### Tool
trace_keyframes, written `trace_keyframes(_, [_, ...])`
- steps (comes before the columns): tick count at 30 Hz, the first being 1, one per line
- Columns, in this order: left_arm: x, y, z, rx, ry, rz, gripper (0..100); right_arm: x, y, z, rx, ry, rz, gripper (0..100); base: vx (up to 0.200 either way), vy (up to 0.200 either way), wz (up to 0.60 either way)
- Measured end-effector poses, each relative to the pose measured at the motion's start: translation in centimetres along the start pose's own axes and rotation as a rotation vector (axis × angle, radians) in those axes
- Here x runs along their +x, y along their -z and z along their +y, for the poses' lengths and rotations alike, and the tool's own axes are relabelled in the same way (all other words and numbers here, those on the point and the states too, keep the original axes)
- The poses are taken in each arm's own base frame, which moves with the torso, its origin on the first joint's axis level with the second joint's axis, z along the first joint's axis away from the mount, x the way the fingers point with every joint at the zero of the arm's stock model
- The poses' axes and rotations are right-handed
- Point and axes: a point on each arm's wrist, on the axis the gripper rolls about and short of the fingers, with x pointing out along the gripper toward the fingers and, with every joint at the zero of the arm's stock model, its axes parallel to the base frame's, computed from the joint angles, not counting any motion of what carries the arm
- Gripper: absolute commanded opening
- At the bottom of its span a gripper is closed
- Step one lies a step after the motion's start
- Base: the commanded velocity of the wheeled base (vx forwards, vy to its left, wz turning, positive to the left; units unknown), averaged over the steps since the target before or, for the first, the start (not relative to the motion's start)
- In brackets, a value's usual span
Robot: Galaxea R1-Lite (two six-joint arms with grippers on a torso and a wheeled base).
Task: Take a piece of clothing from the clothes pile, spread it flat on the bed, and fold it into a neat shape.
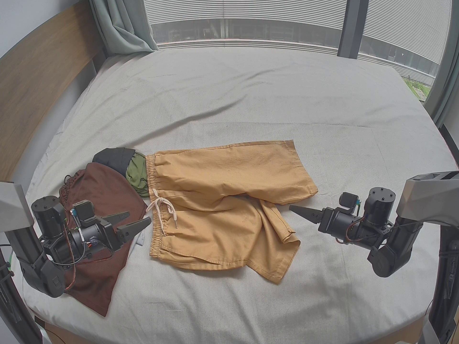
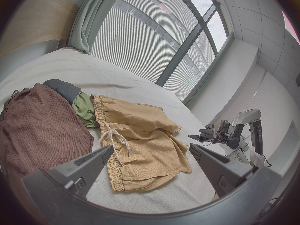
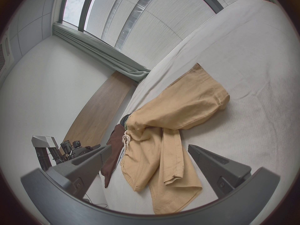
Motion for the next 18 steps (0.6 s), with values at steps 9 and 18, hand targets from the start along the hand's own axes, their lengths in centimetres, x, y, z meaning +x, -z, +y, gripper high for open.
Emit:
trace_keyframes(9, [0.0, 0.0, 0.0, 0.001, 0.0, -0.001, 100, 0.4, 1.6, -1.0, 0.028, 0.03, 0.04, 100, 0.0, 0.0, 0.0])
trace_keyframes(18, [0.0, -0.1, 0.1, 0.002, -0.001, -0.004, 100, 1.3, 3.4, -1.2, 0.045, 0.048, 0.077, 100, 0.0, 0.0, 0.0])
